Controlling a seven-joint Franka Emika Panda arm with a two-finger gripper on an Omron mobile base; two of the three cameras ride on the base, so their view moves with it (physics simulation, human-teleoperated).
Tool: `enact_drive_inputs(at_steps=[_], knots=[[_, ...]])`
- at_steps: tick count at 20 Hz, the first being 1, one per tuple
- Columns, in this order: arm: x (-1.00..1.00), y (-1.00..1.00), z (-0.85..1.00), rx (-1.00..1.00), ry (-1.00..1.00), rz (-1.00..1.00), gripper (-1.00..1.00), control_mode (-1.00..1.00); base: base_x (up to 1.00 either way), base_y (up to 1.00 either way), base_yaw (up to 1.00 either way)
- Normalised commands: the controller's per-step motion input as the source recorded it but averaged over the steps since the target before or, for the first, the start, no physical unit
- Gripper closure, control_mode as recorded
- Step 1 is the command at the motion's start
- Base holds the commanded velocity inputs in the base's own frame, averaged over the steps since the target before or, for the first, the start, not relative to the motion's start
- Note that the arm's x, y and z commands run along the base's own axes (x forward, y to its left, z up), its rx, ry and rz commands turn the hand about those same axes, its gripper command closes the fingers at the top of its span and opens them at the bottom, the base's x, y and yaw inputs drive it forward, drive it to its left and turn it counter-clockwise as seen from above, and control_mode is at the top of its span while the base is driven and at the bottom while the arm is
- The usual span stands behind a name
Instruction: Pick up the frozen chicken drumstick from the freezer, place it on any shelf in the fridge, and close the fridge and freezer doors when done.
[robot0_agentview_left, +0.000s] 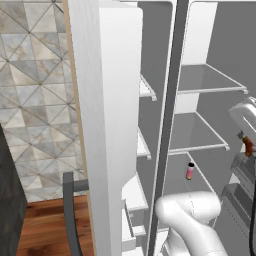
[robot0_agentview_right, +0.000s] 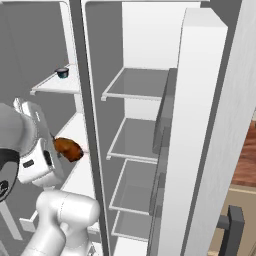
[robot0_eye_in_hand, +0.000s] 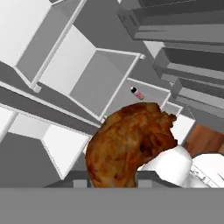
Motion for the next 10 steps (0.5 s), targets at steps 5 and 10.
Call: enact_drive_inputs(at_steps=[5, 10], knots=[[0.92, -0.81, 0.02, 0.06, 0.0, 0.12, 1.0, -1.0, 0.0, 0.0, 0.0], [0.75, -0.31, 0.14, -0.08, 0.0, 0.07, 1.0, -1.0, 0.0, 0.0, 0.0]])
